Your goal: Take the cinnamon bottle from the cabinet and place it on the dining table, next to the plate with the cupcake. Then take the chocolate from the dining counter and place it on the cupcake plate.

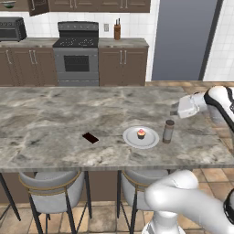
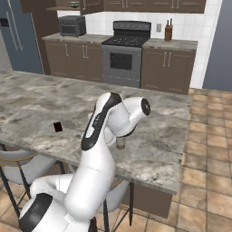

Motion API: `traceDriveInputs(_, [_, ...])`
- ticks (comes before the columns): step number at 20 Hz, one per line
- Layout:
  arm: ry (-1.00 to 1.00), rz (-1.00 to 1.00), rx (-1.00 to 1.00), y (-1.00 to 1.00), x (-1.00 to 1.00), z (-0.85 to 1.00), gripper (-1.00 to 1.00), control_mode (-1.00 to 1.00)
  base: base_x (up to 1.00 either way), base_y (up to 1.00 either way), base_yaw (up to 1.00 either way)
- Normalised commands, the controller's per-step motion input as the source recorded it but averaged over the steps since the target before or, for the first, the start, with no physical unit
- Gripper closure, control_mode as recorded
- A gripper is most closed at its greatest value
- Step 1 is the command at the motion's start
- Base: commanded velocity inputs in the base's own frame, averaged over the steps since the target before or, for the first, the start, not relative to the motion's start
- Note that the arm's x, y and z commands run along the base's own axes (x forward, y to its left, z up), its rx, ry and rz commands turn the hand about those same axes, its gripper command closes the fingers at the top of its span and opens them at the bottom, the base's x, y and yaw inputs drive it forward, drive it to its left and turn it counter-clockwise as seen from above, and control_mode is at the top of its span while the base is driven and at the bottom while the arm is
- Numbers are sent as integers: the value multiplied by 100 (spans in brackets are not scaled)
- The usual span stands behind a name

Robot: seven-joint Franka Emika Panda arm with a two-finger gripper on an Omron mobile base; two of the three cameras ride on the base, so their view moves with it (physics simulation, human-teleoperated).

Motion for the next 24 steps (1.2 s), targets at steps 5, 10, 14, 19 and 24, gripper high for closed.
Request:
traceDriveInputs(5, [25, -6, -34, 100, -50, 87, -100, -100, 0, 0, 0])
traceDriveInputs(10, [34, -8, -37, 100, -30, 66, -100, -100, 0, 0, 0])
traceDriveInputs(14, [46, -6, -43, 100, 24, -51, -100, -100, 0, 0, 0])
traceDriveInputs(19, [47, -5, -33, 100, 63, -98, -100, -100, 0, 0, 0])
traceDriveInputs(24, [20, -5, -23, 83, 40, -49, -100, -100, 0, 0, 0])
